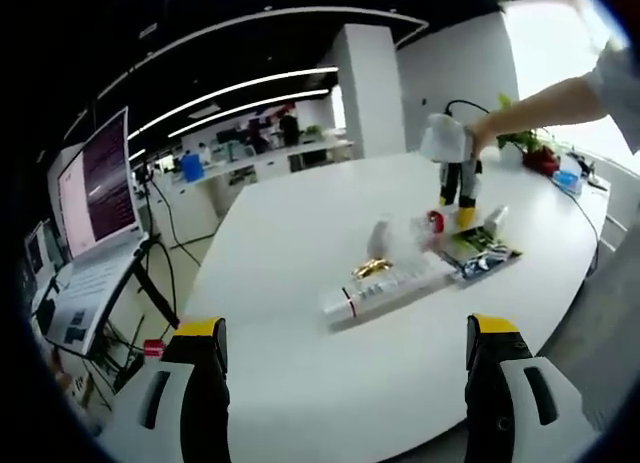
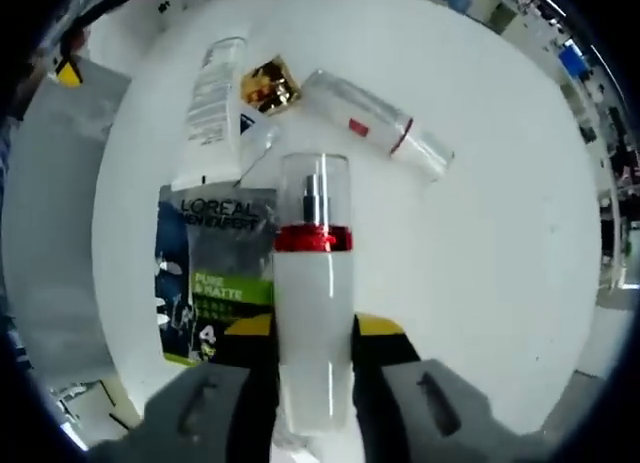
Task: Arrange the skincare products in the storage area until every visible bottle or jar stands upright without overlapping.
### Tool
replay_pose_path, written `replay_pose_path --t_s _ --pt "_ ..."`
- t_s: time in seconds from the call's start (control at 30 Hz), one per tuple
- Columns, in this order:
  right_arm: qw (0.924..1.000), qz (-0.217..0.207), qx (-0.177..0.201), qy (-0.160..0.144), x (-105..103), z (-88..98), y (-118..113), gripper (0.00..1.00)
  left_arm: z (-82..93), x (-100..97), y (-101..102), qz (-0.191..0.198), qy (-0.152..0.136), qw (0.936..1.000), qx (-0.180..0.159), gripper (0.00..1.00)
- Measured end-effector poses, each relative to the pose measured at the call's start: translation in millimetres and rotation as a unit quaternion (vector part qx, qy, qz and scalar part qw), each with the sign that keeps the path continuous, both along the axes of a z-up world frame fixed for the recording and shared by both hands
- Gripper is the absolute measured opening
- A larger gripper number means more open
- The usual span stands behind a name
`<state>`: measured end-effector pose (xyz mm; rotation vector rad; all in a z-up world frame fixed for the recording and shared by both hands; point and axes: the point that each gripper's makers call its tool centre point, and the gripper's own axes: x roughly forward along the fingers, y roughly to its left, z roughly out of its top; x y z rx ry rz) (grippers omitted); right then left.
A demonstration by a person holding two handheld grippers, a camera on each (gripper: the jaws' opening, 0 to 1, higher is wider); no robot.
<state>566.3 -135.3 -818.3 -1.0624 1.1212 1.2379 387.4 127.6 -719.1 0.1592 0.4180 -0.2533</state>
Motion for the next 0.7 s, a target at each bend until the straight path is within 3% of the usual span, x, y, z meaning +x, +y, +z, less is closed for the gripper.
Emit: replay_pose_path --t_s 0.2,0.33,0.5,0.7 --pt "0.9990 -0.034 0.027 0.007 -8 4.3 2 0.26 14.4 10.4 -7 -0.010 -0.010 0.9994 -0.032 0.97" --pt "0.9977 -0.039 0.055 0.003 -14 8.8 5 0.26 22.6 16.6 -17 -0.039 -0.012 0.9984 -0.038 0.97" --pt "0.9954 -0.041 0.085 -0.016 -18 16.9 8 0.26 27.8 22.6 -30 -0.069 -0.007 0.9957 -0.062 0.97" --pt "0.9909 -0.046 0.123 -0.028 -28 30.9 12 0.26 33.2 27.8 -46 -0.104 -0.004 0.9925 -0.064 0.97"
